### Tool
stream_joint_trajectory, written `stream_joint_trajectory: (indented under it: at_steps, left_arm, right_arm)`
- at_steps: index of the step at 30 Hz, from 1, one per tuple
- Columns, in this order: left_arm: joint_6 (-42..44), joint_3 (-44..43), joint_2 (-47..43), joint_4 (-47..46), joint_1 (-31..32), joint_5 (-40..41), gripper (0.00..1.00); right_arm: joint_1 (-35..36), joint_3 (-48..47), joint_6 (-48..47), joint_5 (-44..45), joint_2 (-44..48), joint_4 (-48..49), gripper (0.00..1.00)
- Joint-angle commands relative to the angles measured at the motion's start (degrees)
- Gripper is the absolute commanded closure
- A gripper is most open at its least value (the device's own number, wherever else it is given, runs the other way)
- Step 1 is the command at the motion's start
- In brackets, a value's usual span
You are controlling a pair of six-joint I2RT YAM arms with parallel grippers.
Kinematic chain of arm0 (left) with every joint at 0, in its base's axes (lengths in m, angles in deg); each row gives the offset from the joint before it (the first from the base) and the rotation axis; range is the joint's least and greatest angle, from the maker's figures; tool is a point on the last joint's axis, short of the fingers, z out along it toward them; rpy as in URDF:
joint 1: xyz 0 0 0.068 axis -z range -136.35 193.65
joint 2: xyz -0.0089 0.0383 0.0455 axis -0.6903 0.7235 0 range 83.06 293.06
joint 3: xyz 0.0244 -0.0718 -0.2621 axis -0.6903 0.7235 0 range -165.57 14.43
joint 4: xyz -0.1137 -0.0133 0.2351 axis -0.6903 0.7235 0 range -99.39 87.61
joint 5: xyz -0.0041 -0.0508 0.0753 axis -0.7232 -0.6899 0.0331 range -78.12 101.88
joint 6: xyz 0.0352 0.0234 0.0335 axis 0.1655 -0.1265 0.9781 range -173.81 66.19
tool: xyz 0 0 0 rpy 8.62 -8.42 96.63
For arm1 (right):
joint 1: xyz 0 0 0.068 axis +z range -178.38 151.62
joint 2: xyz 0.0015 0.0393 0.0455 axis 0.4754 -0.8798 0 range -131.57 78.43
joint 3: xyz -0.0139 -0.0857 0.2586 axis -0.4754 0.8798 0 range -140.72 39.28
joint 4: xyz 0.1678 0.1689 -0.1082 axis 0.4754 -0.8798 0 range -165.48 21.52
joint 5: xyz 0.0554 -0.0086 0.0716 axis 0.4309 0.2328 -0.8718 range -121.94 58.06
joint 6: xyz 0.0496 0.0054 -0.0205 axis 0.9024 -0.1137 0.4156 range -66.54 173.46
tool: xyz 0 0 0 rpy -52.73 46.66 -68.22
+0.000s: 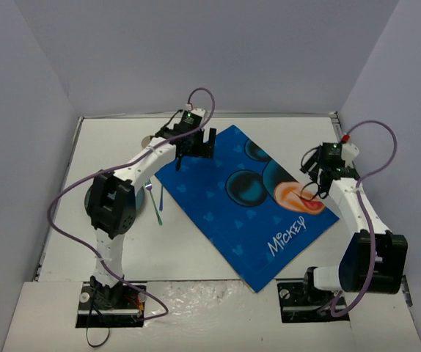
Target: Set the dinner table for one person
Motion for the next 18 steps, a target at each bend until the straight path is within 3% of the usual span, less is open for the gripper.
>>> stream_joint_trajectory:
  at_steps: [1, 7, 12, 18]
  left_arm:
    - [-1.19, 1.91, -18.44, 2.87, 0.02, 3.58, 0.03]
    - [0.63, 15.19, -33.77, 7.02, -2.92, 9.54, 0.03]
    - [2.96, 27.19, -47.22, 7.6, -9.3, 11.96, 0.03]
    - [4.28, 37.75, -56.95, 5.33, -14.76, 13.94, 0.03]
  right_arm:
    - [9.63, -9.97, -10.03, -2.19, -5.51, 3.3, 0.27]
    - [17.95, -19.93, -16.0, -1.75, -22.19, 2.24, 0.27]
    - [19.11, -25.67, -19.01, -3.29, -31.68, 2.63, 0.27]
    - [19.46, -29.06, -22.21, -3.78, -37.32, 3.23, 0.29]
